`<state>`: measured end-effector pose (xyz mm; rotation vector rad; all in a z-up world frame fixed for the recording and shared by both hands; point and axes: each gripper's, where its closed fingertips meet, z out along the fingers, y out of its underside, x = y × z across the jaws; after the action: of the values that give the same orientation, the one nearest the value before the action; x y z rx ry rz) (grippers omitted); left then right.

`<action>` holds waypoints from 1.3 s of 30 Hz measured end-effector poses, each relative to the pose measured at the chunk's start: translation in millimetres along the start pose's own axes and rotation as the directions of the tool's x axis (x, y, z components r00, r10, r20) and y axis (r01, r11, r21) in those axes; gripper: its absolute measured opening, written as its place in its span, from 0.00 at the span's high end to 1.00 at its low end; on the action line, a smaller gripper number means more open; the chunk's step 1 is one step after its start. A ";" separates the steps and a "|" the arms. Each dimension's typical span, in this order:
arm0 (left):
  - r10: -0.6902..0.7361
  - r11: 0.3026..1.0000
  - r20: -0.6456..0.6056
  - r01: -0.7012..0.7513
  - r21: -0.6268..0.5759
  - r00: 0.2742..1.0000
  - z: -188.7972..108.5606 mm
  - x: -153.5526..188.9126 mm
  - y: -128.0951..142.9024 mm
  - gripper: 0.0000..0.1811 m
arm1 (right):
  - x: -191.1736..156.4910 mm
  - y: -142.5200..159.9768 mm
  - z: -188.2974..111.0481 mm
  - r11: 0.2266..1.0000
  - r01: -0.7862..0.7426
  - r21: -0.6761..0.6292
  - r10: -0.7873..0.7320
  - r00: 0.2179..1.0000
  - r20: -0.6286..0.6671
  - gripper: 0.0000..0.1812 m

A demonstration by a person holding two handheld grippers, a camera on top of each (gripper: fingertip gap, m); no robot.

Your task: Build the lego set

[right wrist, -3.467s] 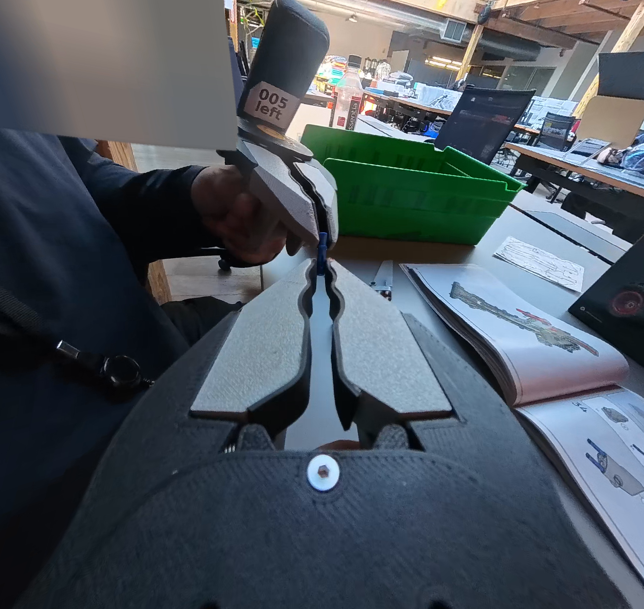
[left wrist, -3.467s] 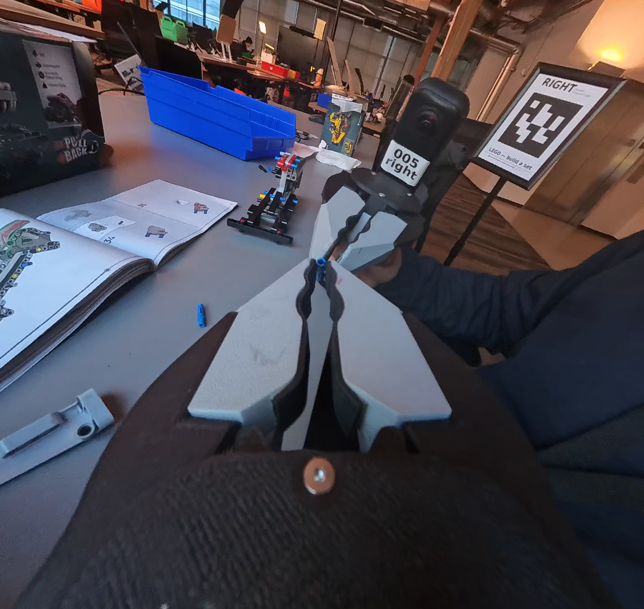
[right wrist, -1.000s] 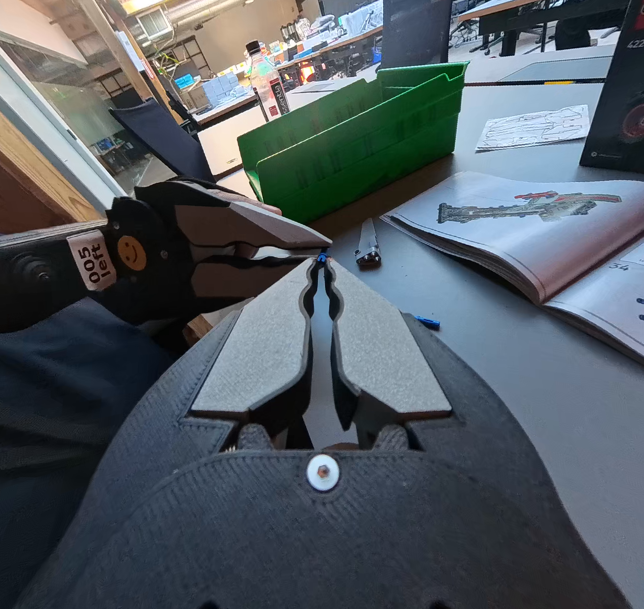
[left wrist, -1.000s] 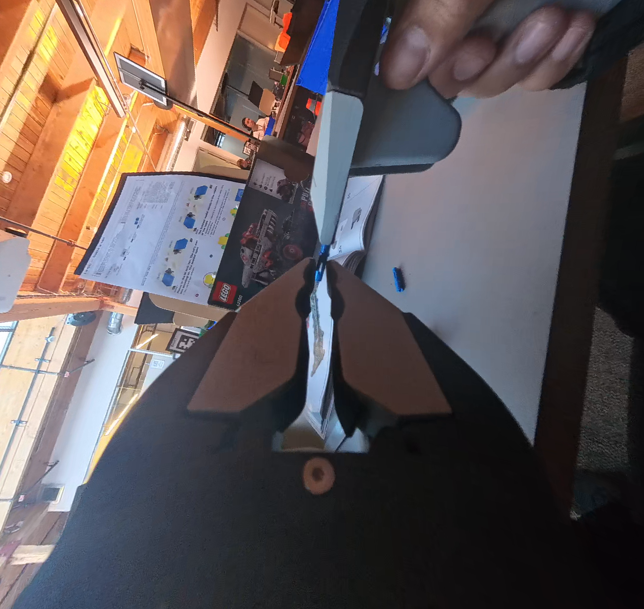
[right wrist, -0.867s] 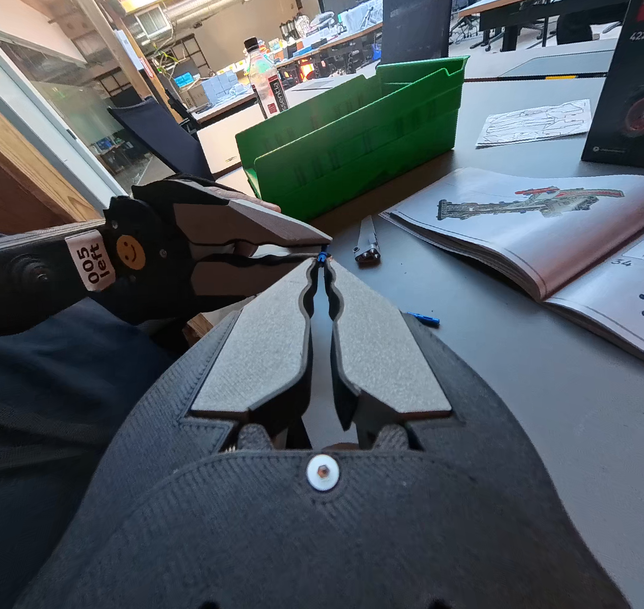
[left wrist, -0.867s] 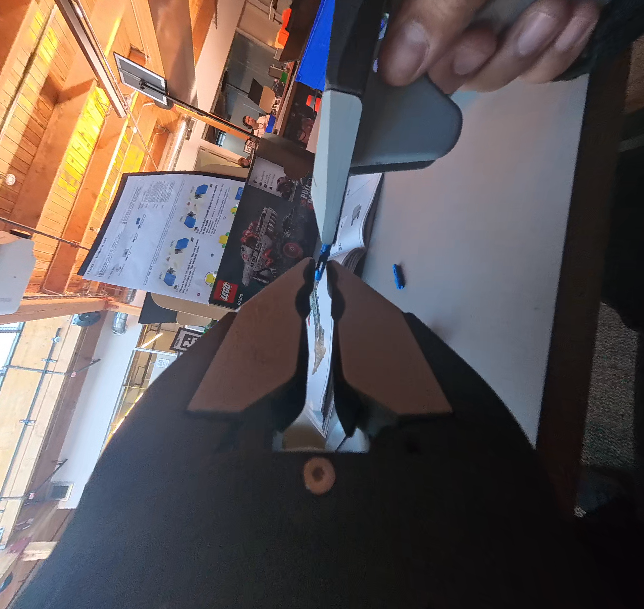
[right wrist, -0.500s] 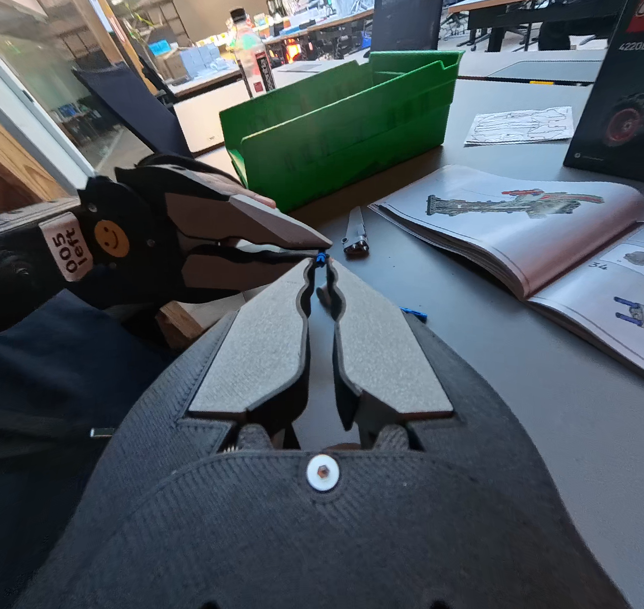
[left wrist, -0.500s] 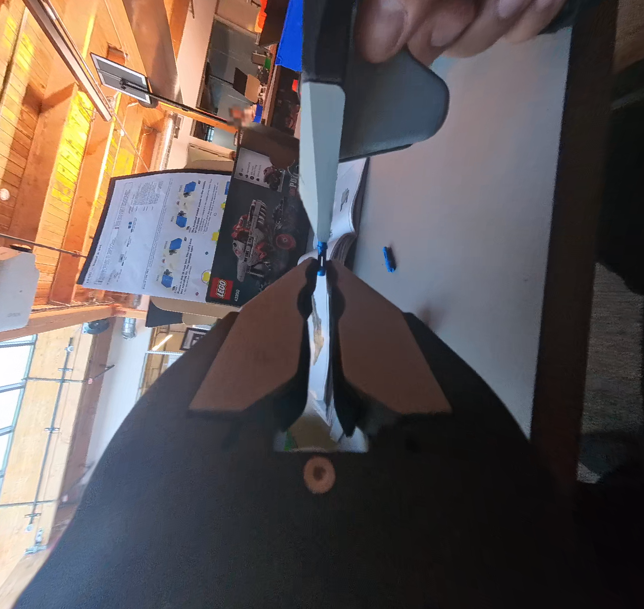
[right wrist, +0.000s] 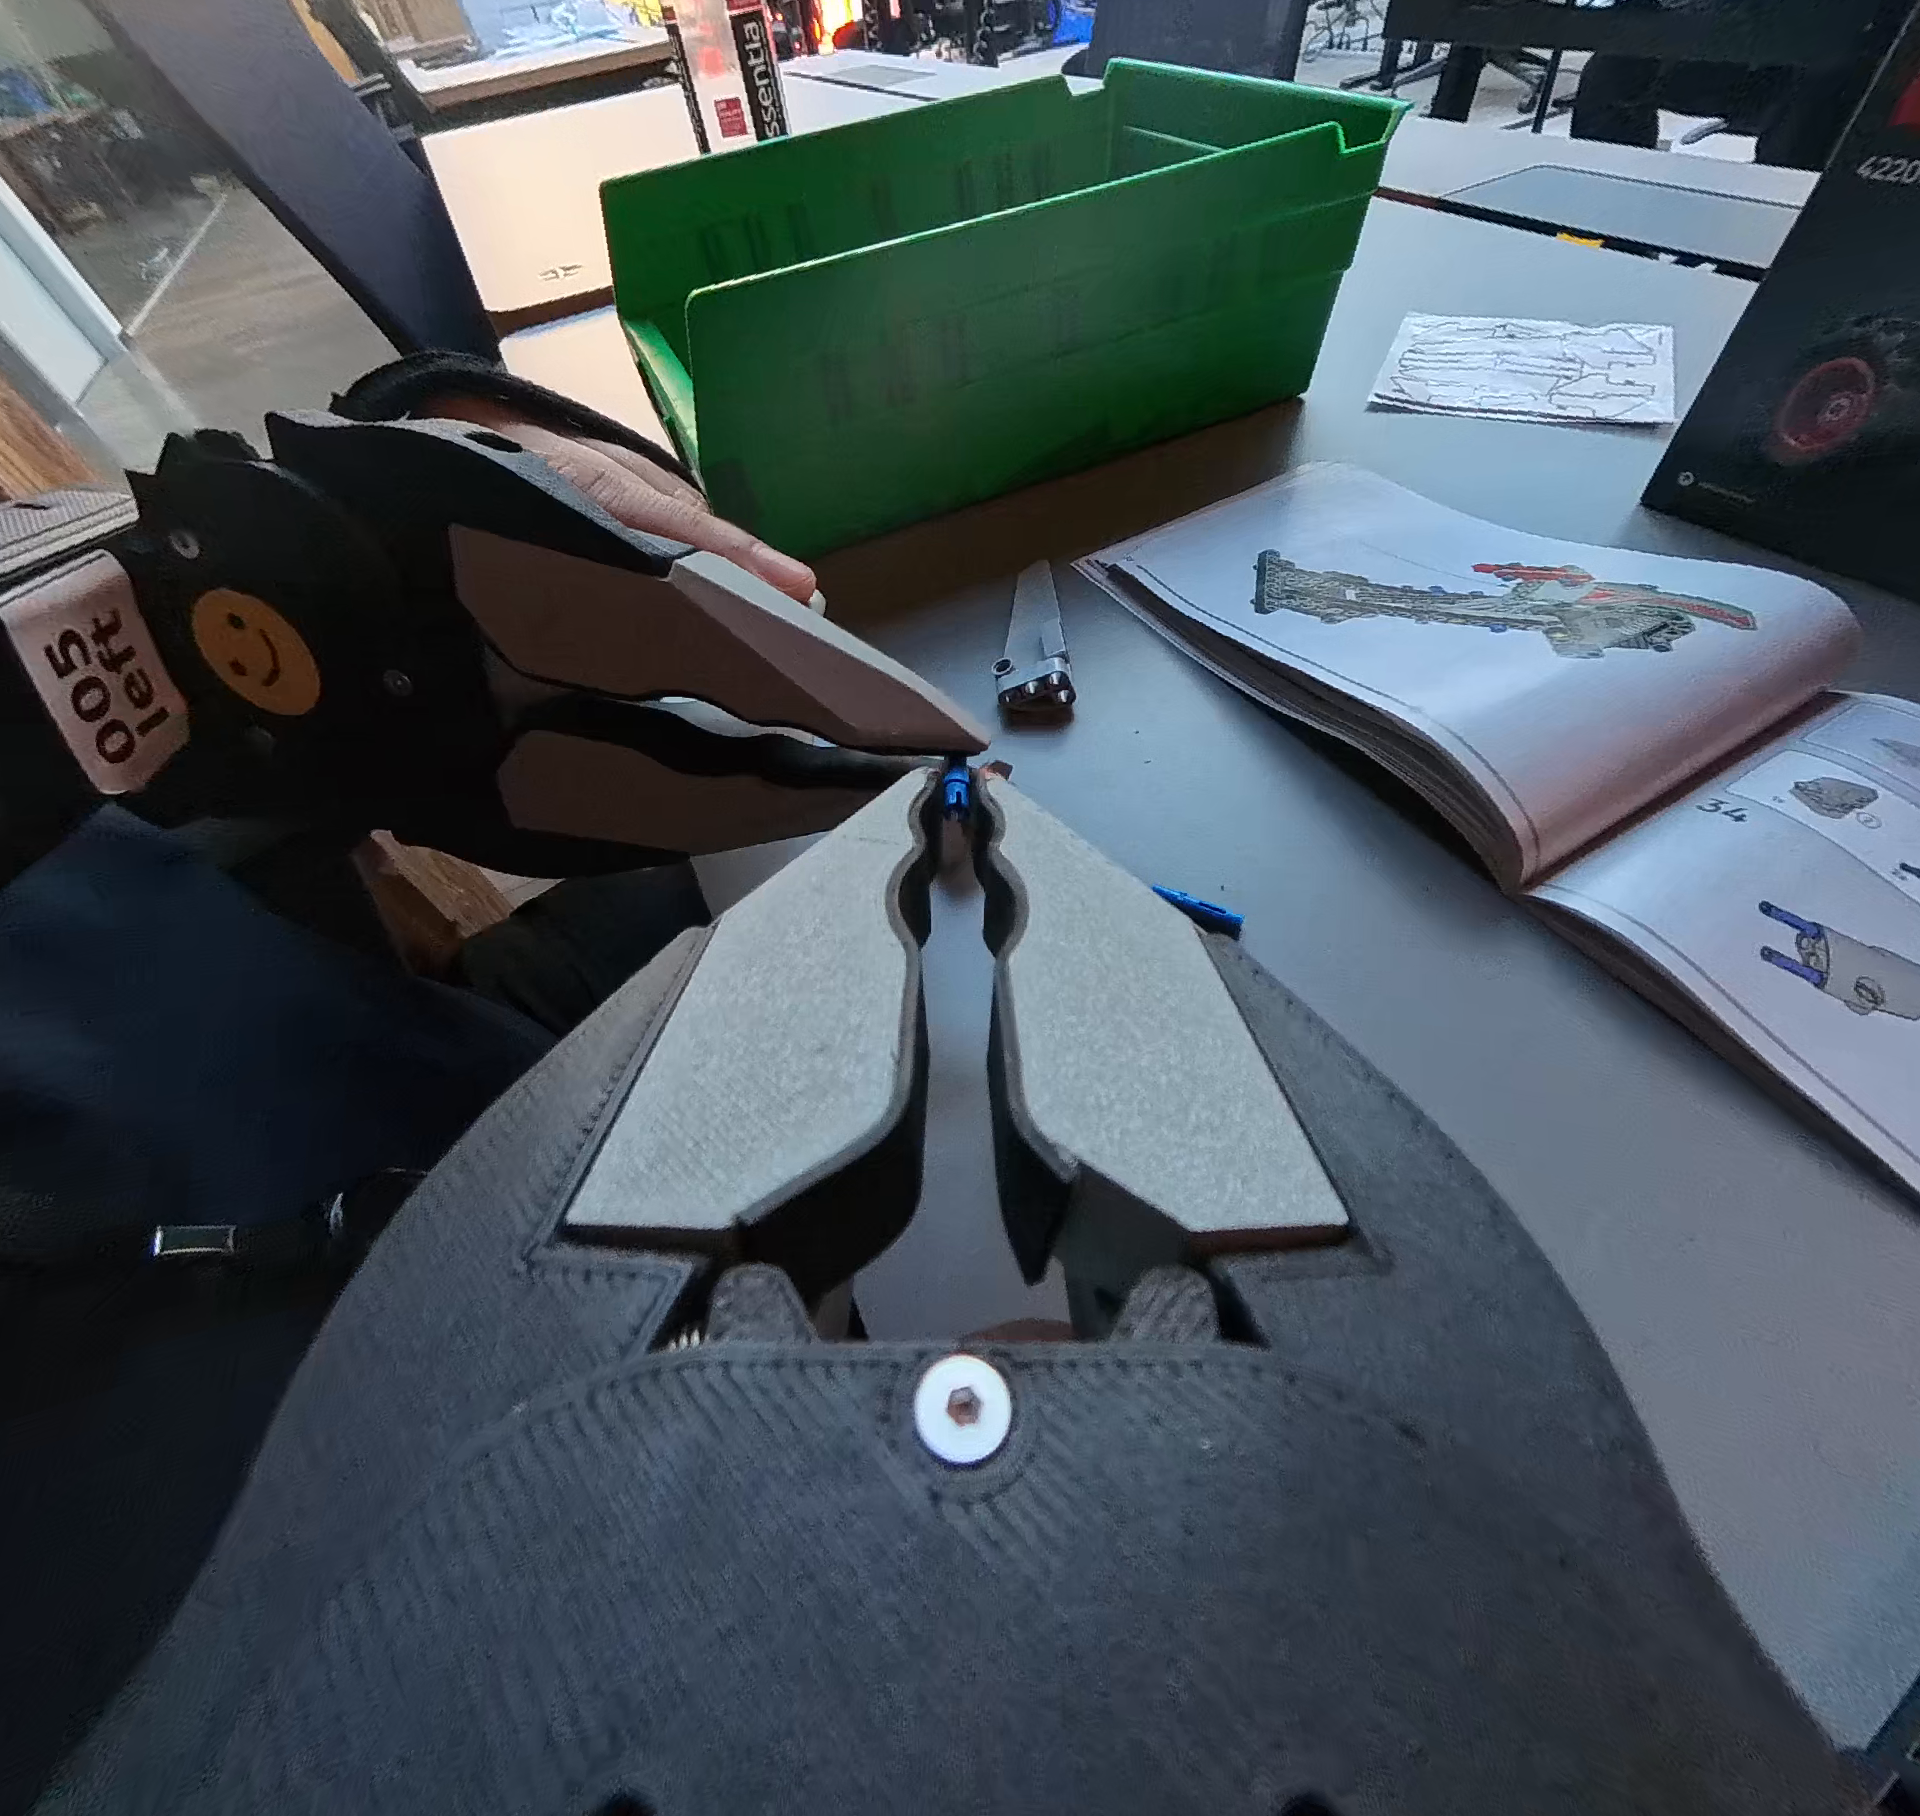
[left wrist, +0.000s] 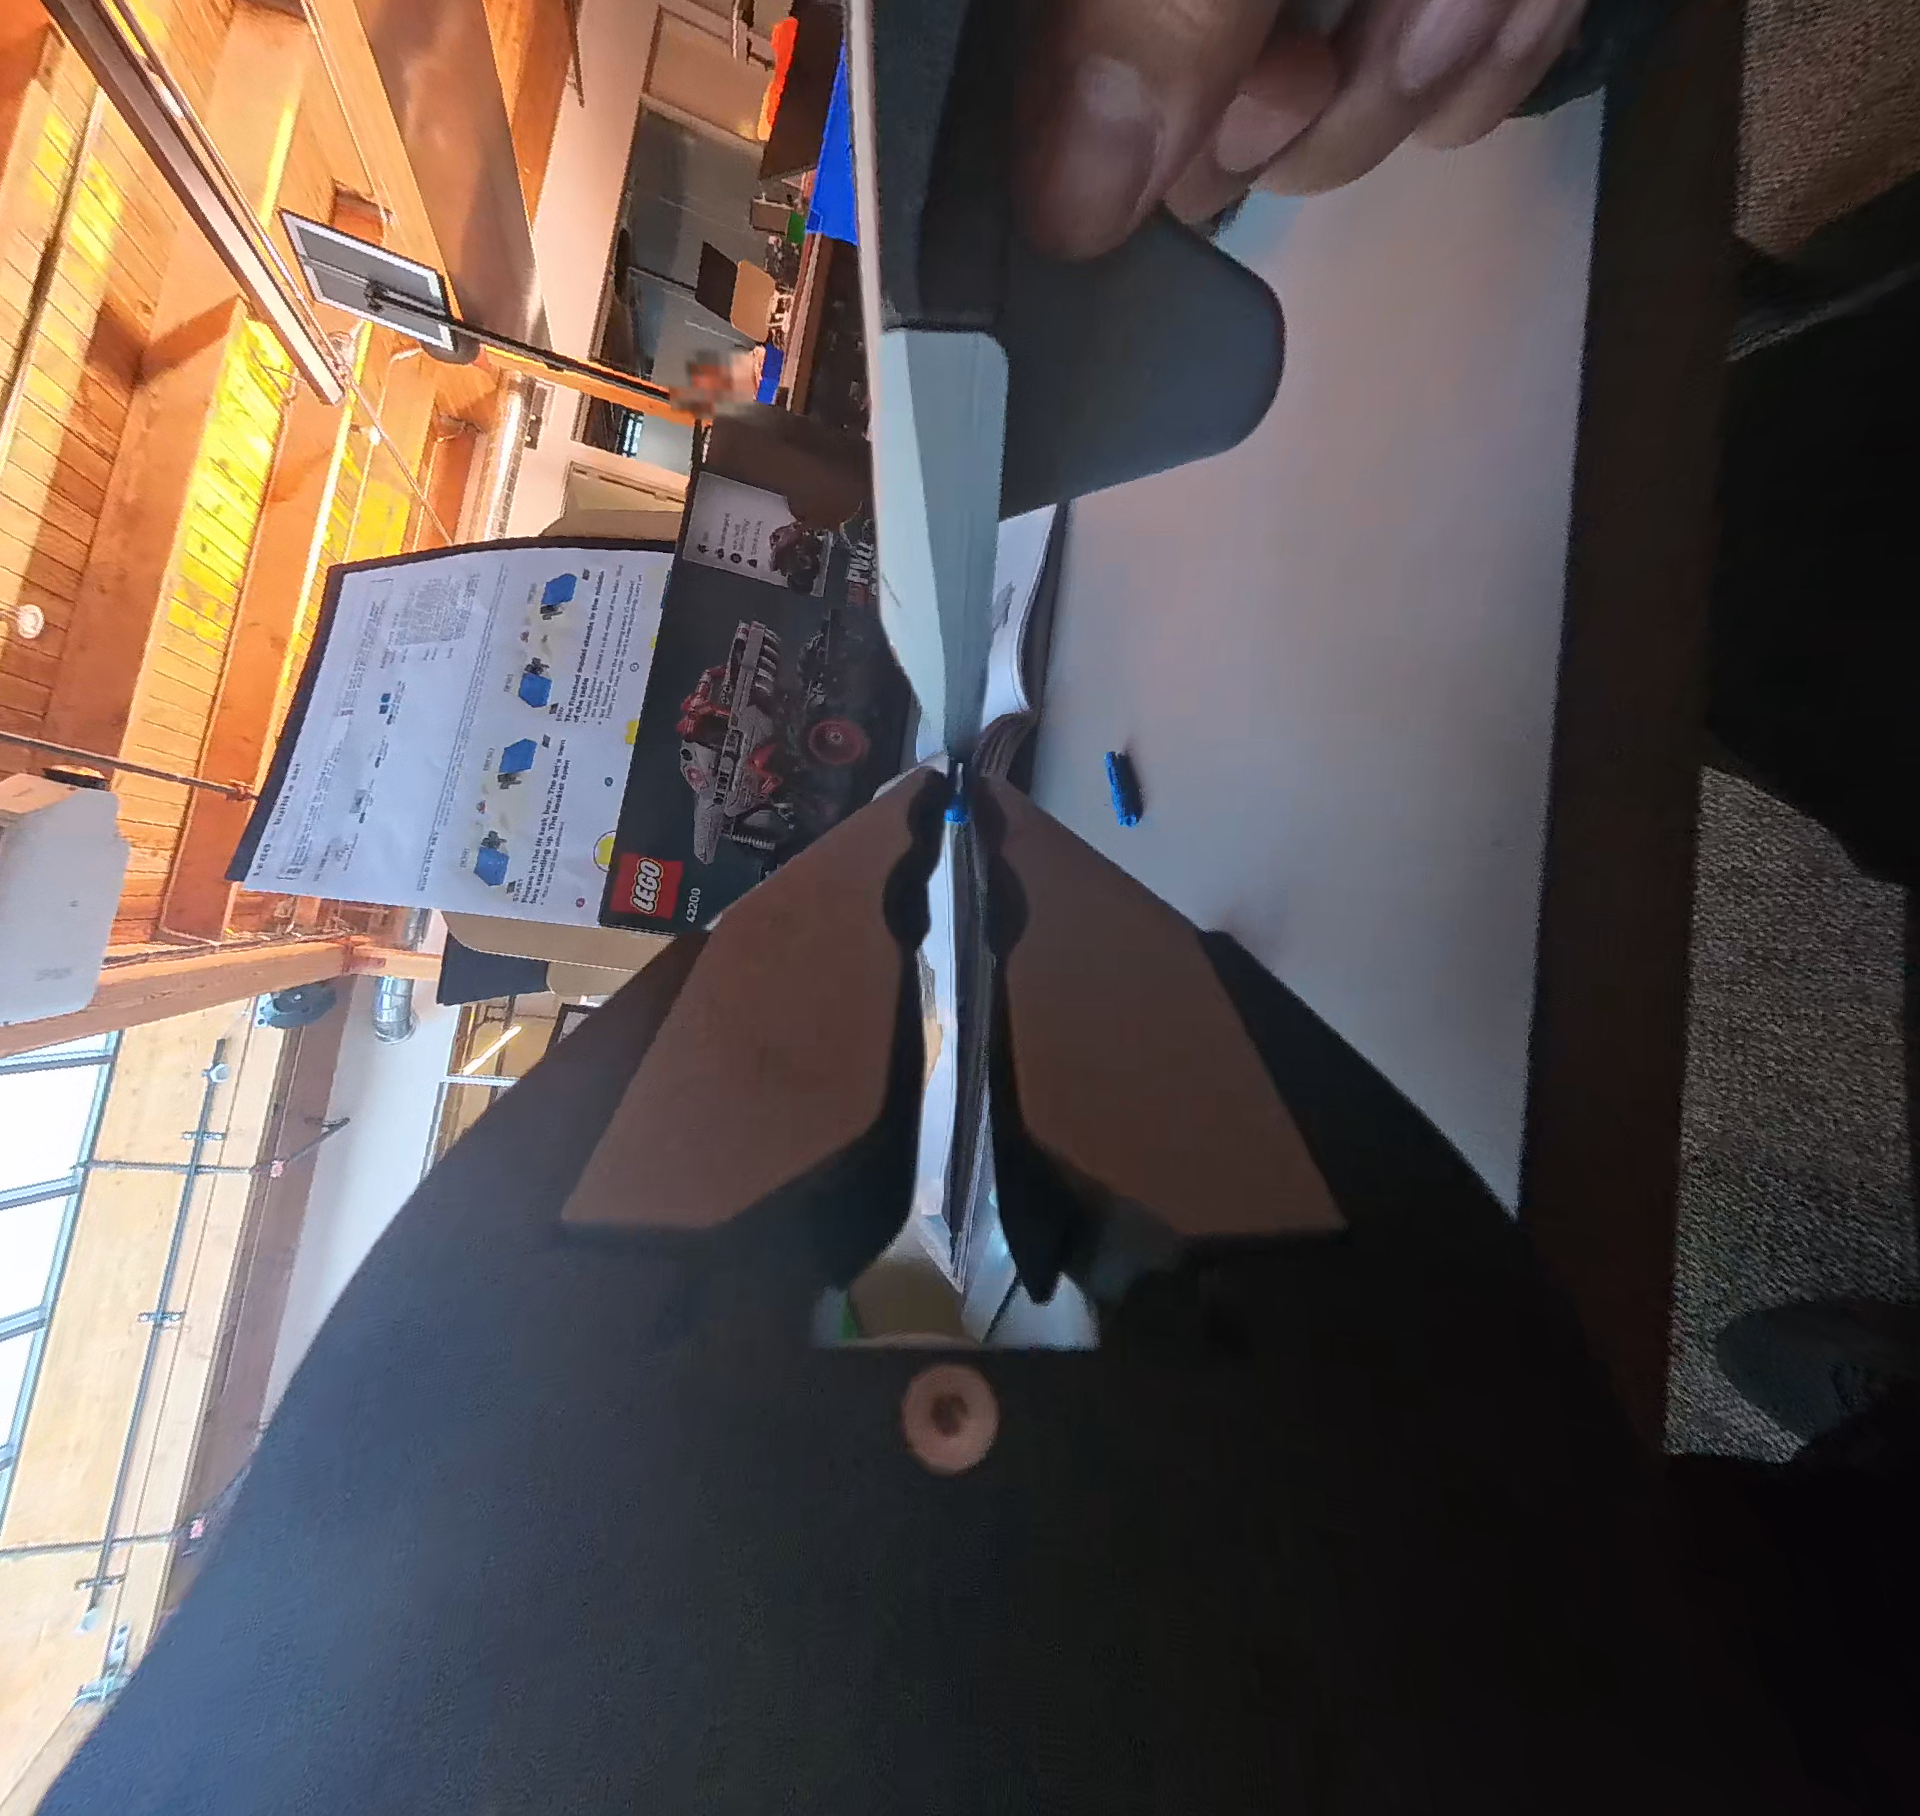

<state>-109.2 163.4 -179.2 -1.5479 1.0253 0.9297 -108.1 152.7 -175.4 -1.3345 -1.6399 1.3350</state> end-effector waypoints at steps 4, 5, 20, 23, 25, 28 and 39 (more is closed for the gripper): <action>-0.019 1.000 -0.003 0.019 0.007 1.000 0.1 3.6 1.0 0.99 | 0.2 3.2 0.1 0.999 0.035 -0.017 -0.035 0.999 -0.005 0.99; -0.038 0.999 -0.004 0.038 0.004 0.999 -0.1 3.6 2.5 1.00 | 1.1 3.7 -0.4 0.999 0.044 -0.020 -0.045 0.999 -0.011 1.00; -0.632 0.738 -0.299 0.673 0.051 0.715 -43.8 -13.0 46.1 0.90 | 65.8 16.6 -33.0 0.963 0.233 -0.136 -0.262 0.931 -0.255 0.99; -0.605 0.736 -0.342 0.669 0.106 0.719 -44.7 -14.2 39.2 0.90 | 68.3 9.1 -38.6 0.934 0.341 -0.102 -0.356 0.891 -0.281 0.99; -0.568 0.749 -0.372 0.649 0.135 0.734 -46.0 -10.9 33.5 0.91 | 68.1 3.9 -44.0 0.913 0.401 -0.068 -0.403 0.867 -0.294 0.99; -0.502 0.789 -0.351 0.585 0.189 0.791 -45.9 -7.8 26.8 0.93 | 73.5 1.8 -51.1 0.891 0.449 -0.064 -0.444 0.834 -0.327 0.99; -0.420 0.782 -0.243 0.485 0.392 0.874 -51.5 -21.2 13.6 1.00 | 81.5 -5.6 -62.8 0.936 0.350 0.041 -0.323 0.899 -0.297 0.99</action>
<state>-126.0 114.6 -154.3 -1.3869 0.8282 0.2214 -76.5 249.8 -162.0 -1.0701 -1.5047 0.9510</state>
